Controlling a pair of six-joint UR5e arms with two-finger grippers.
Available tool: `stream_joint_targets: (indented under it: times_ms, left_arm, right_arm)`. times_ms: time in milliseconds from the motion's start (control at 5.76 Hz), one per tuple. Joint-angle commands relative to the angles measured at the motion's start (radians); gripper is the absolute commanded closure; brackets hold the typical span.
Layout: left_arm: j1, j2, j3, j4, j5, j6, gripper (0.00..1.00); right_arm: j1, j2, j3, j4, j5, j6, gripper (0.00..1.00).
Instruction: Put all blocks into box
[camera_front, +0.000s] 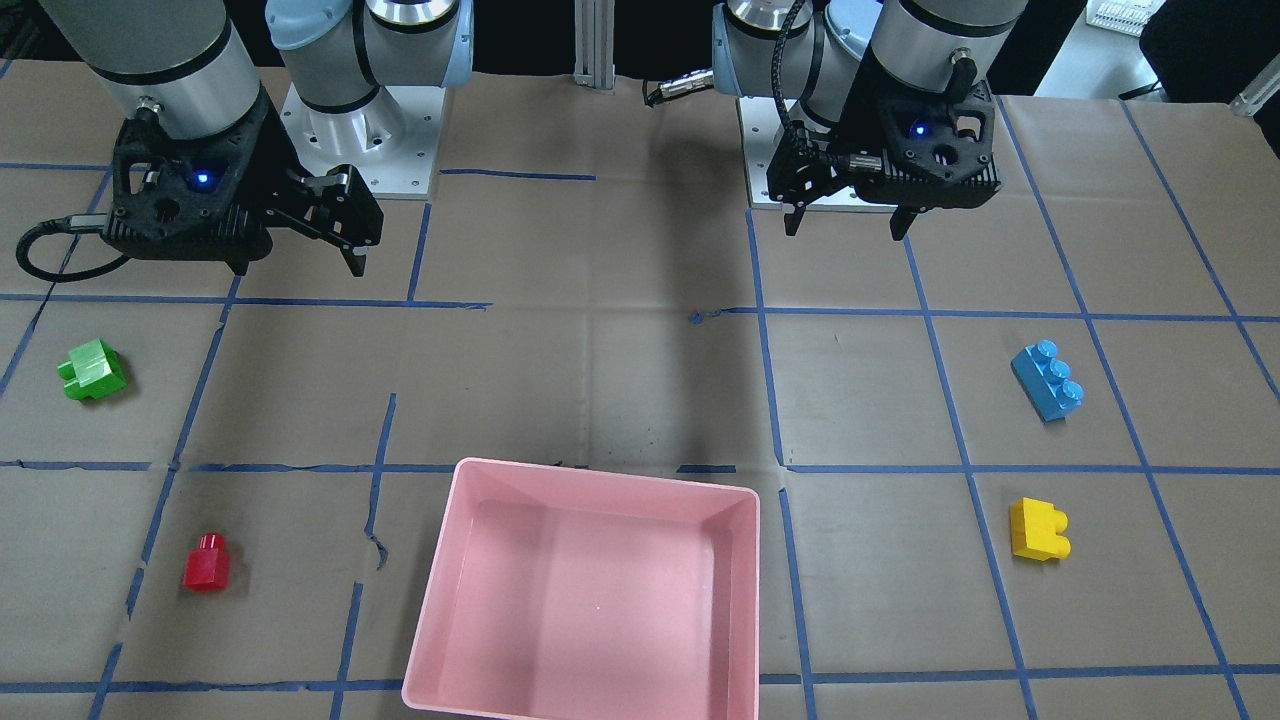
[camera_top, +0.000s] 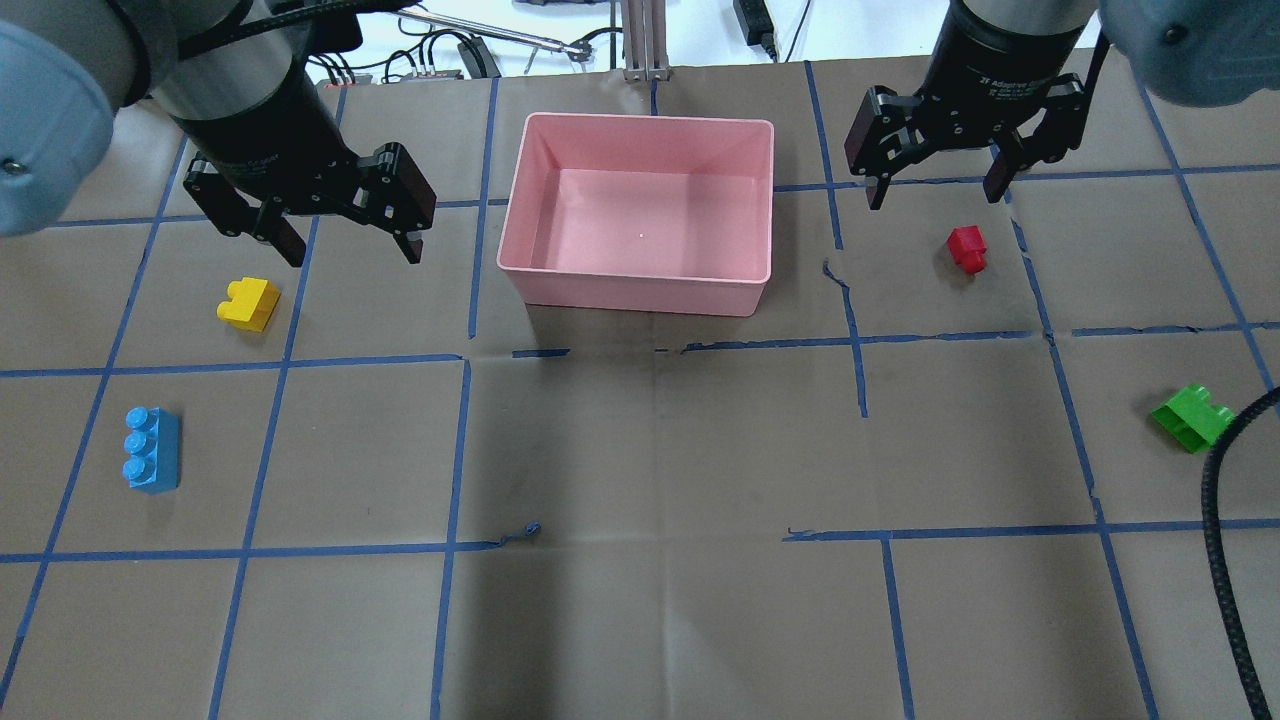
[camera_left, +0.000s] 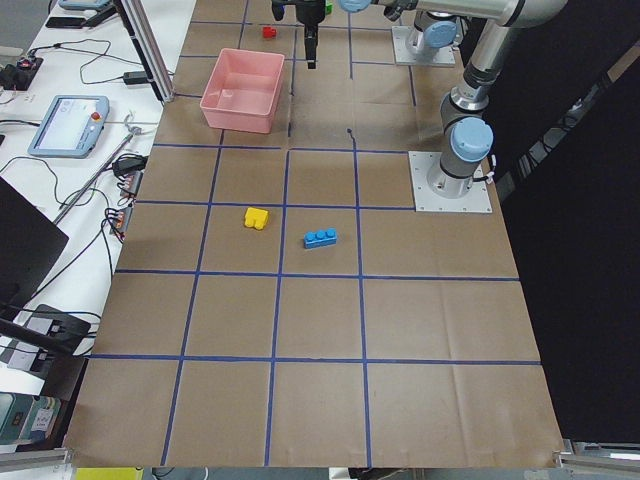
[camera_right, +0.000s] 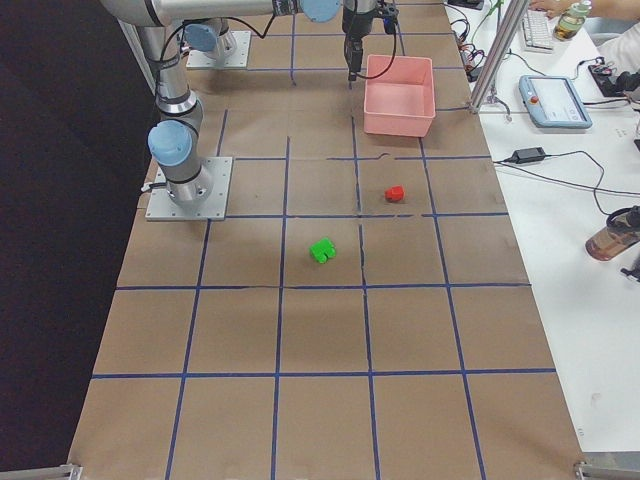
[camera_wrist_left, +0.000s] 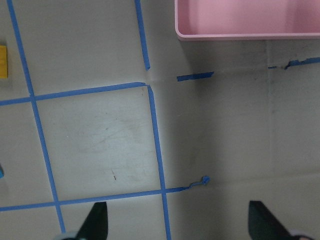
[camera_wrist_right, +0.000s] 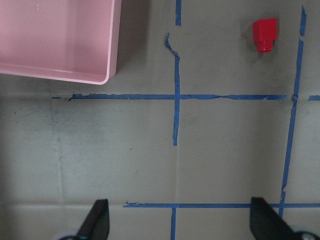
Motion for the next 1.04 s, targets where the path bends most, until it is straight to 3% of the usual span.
stream_joint_targets:
  times_ms: [0,347,867]
  left_arm:
    - [0.019,-0.006,0.009,0.027,-0.004,0.011,0.01]
    - [0.032,-0.005,0.007,0.048,0.007,0.011,0.01]
    - [0.201,0.039,0.001,0.027,0.01,0.115,0.01]
  right_arm:
    - [0.0,0.0,0.0,0.0,0.0,0.0,0.0]
    - [0.0,0.0,0.0,0.0,0.0,0.0,0.0]
    - [-0.003,-0.003,-0.002,0.014,-0.008,0.005,0.0]
